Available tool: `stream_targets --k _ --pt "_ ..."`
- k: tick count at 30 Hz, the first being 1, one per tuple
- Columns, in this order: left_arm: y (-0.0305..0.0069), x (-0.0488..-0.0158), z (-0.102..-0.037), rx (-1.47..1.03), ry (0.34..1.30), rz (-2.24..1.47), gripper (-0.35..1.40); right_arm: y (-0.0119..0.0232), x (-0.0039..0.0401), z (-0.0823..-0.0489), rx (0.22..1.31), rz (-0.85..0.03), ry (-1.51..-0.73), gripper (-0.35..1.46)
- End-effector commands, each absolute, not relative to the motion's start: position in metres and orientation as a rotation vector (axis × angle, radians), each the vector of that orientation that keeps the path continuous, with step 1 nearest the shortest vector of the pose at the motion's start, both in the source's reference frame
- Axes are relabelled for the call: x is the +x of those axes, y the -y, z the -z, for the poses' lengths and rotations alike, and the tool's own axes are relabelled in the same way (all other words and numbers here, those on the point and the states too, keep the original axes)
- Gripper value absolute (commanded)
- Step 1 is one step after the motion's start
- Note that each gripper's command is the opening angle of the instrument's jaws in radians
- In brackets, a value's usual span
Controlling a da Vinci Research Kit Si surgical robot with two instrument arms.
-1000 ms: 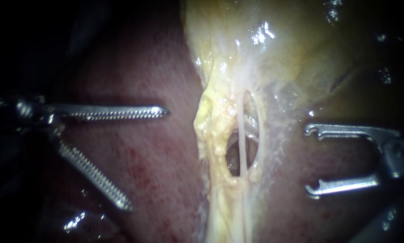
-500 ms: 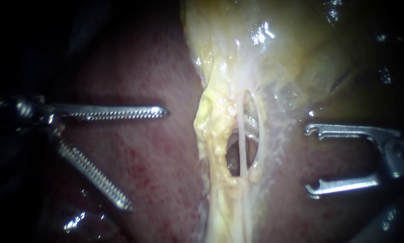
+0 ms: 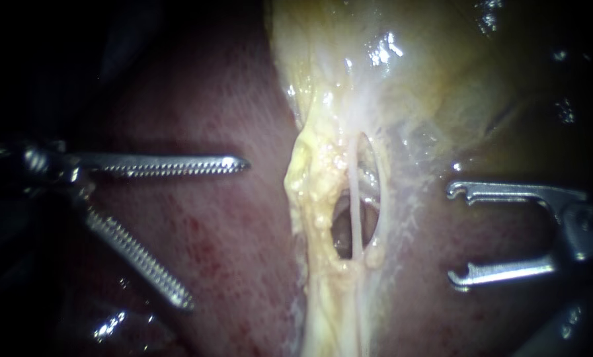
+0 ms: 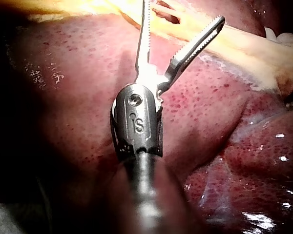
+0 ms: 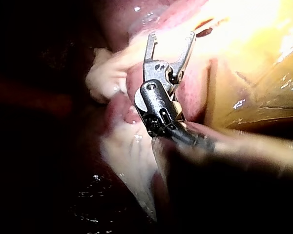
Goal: Grabbing gallbladder
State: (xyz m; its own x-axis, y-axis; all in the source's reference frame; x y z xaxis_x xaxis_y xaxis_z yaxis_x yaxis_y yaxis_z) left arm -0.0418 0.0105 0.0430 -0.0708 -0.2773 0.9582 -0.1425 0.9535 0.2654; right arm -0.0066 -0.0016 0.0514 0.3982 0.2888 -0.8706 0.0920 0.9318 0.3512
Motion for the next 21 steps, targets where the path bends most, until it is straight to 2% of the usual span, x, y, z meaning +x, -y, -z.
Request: stream_targets --k 1,7,13,16,21 --pt "-0.0105 -0.0418 -0.0430 0.324 1.648 0.114 1.14 0.0016 -0.0066 -0.0514 0.372 -0.128 -1.162 0.59" --pt "-0.0105 -0.0419 -0.0430 0.319 1.618 0.124 1.29 0.0016 -0.0066 -0.0514 0.372 -0.128 -1.162 0.59" --pt "-0.0108 -0.0424 -0.0431 0.356 1.598 0.189 1.29 0.0016 -0.0066 -0.0515 0.375 -0.134 -1.161 0.59" --pt "-0.0110 -0.0428 -0.0430 0.374 1.569 0.233 1.29 0.0016 -0.0066 -0.0515 0.375 -0.134 -1.161 0.59" --pt "-0.0114 -0.0433 -0.0428 0.393 1.468 0.366 1.29 0.0016 -0.0066 -0.0515 0.375 -0.134 -1.161 0.59"
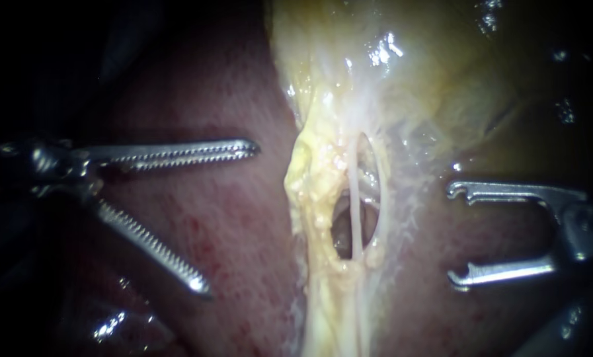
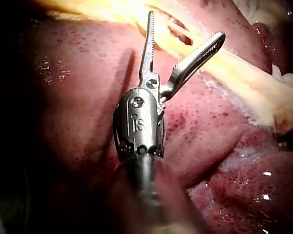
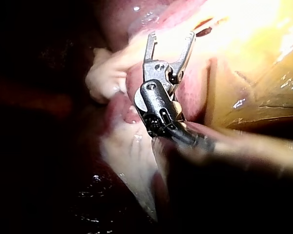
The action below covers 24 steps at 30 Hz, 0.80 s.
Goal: Grabbing gallbladder
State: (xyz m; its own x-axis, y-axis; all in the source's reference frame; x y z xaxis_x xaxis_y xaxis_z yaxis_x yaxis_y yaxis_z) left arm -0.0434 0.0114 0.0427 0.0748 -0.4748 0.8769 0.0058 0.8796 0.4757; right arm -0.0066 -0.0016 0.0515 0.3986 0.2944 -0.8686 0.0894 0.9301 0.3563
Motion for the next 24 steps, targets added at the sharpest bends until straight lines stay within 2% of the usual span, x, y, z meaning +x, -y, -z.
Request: stream_targets --k 1,6,8,12,24 --pt "-0.0115 -0.0434 -0.0427 0.396 1.443 0.397 1.29 0.0016 -0.0066 -0.0515 0.375 -0.134 -1.161 0.59" --pt "-0.0123 -0.0437 -0.0425 0.415 1.379 0.497 1.21 0.0016 -0.0066 -0.0515 0.375 -0.133 -1.161 0.59" --pt "-0.0126 -0.0438 -0.0426 0.449 1.330 0.576 1.08 0.0016 -0.0066 -0.0515 0.375 -0.134 -1.161 0.59" --pt "-0.0130 -0.0444 -0.0431 0.489 1.250 0.654 0.99 0.0016 -0.0066 -0.0515 0.375 -0.133 -1.161 0.59" --pt "-0.0137 -0.0461 -0.0441 0.580 1.117 0.817 0.71 0.0016 -0.0066 -0.0515 0.376 -0.133 -1.161 0.59"
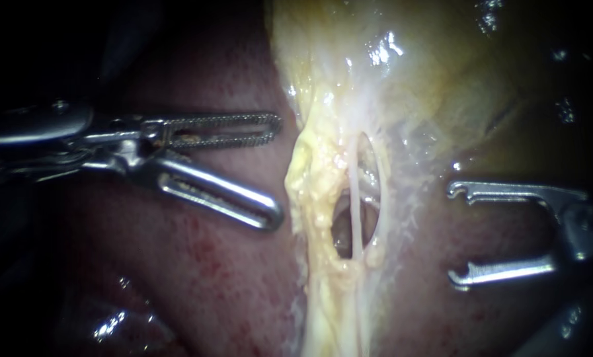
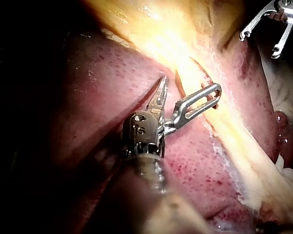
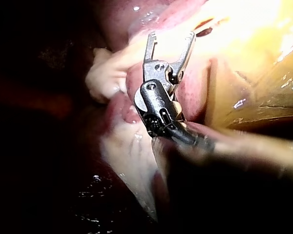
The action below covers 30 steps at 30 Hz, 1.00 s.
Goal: Grabbing gallbladder
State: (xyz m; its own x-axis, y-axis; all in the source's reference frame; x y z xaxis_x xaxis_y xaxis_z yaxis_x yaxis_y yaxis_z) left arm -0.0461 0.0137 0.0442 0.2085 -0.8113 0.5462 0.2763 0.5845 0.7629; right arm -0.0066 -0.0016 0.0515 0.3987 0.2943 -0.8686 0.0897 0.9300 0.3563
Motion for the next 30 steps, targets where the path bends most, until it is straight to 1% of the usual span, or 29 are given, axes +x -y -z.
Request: stream_targets --k 1,7,16,19,24,25,26,30 --pt "-0.0137 -0.0462 -0.0441 0.585 1.109 0.828 0.69 0.0016 -0.0066 -0.0515 0.376 -0.133 -1.161 0.59" --pt "-0.0137 -0.0469 -0.0439 0.600 1.068 0.876 0.56 0.0016 -0.0066 -0.0515 0.379 -0.139 -1.160 0.59" --pt "-0.0139 -0.0482 -0.0436 0.605 0.995 0.927 0.27 0.0016 -0.0066 -0.0515 0.379 -0.138 -1.160 0.59" --pt "-0.0141 -0.0483 -0.0439 0.605 0.987 0.935 0.14 0.0016 -0.0066 -0.0515 0.379 -0.138 -1.160 0.59" --pt "-0.0141 -0.0480 -0.0440 0.611 0.977 0.954 -0.15 0.0016 -0.0066 -0.0515 0.379 -0.138 -1.160 0.59" --pt "-0.0141 -0.0480 -0.0440 0.613 0.976 0.960 -0.27 0.0016 -0.0066 -0.0514 0.379 -0.138 -1.160 0.59" --pt "-0.0141 -0.0479 -0.0440 0.613 0.976 0.961 -0.33 0.0016 -0.0066 -0.0514 0.379 -0.138 -1.160 0.59" --pt "-0.0141 -0.0476 -0.0441 0.617 0.967 0.972 -0.35 0.0016 -0.0067 -0.0514 0.379 -0.138 -1.161 0.59"
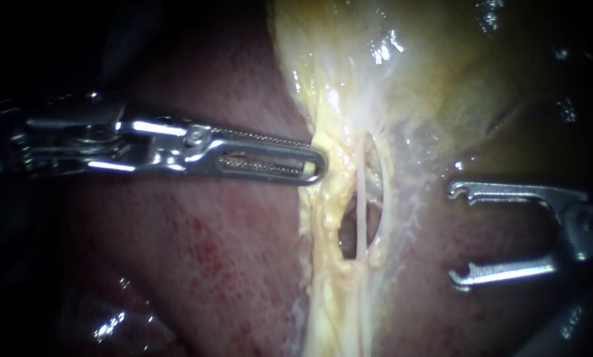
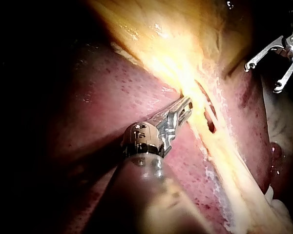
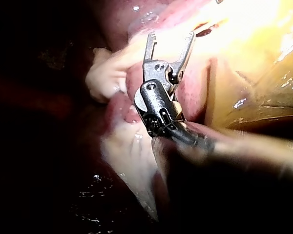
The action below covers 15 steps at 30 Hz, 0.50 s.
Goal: Grabbing gallbladder
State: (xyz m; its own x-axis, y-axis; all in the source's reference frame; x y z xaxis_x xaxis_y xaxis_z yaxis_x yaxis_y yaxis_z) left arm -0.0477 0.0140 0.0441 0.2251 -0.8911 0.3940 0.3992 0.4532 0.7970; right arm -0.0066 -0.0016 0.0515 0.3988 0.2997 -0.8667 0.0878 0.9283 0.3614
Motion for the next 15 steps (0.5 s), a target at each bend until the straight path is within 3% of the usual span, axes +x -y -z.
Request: stream_targets --k 1,15 --pt "-0.0141 -0.0476 -0.0441 0.616 0.964 0.972 -0.35 0.0016 -0.0067 -0.0514 0.379 -0.138 -1.161 0.59" --pt "-0.0139 -0.0471 -0.0440 0.614 0.960 0.974 -0.35 0.0016 -0.0067 -0.0514 0.379 -0.138 -1.161 0.59"
